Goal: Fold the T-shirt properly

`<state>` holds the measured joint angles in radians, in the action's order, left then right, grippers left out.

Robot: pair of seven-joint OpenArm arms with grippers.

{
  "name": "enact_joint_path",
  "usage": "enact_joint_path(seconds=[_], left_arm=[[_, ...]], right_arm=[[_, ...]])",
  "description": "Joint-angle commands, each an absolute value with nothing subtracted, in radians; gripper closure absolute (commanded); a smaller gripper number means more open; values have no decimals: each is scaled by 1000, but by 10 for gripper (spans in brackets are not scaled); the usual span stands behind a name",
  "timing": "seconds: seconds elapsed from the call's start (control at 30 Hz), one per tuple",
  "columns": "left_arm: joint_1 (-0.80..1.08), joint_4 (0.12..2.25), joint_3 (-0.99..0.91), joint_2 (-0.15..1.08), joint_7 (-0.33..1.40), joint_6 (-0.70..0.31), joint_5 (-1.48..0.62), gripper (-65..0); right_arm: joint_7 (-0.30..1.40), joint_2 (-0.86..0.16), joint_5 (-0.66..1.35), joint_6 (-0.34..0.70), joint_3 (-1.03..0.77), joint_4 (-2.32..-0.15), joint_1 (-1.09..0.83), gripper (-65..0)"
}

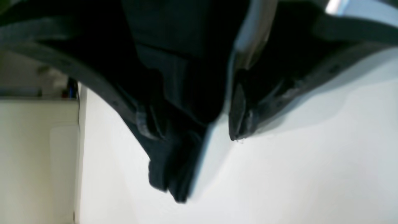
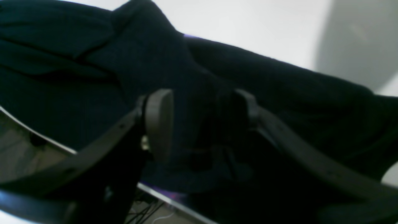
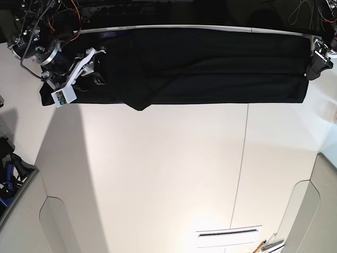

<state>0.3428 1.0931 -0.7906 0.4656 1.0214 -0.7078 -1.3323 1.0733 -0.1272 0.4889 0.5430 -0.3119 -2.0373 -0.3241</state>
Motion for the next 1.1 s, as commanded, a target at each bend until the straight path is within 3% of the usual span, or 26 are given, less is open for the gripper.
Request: enact_joint_path(seconds=[0.0, 0.17, 0.37, 0.43, 0.6, 0.83, 1.07], left_arm=[[349, 1106, -775, 477, 1049, -698, -1312, -361], [349, 1142, -704, 477, 1036, -698, -1303, -361], [349, 1143, -666, 477, 889, -698, -1180, -353], [349, 1143, -666, 477, 871, -698, -1181, -295], [347, 1143, -666, 477, 833, -698, -1186, -9], [325, 1179, -668, 477, 843, -698, -1228, 0], [334, 1356, -668, 474, 1052, -698, -1400, 0]], right_arm=[[1050, -133, 505, 546, -315, -2053, -322, -295], [1050, -133, 505, 546, -315, -2053, -322, -295], [1051, -133, 505, 546, -315, -2053, -322, -295], [1050, -133, 505, 545, -315, -2053, -322, -295], [1050, -133, 505, 545, -315, -2053, -322, -295], [1045, -133, 505, 543, -318, -2053, -321, -295], [1043, -141, 450, 527, -471, -2053, -307, -295]])
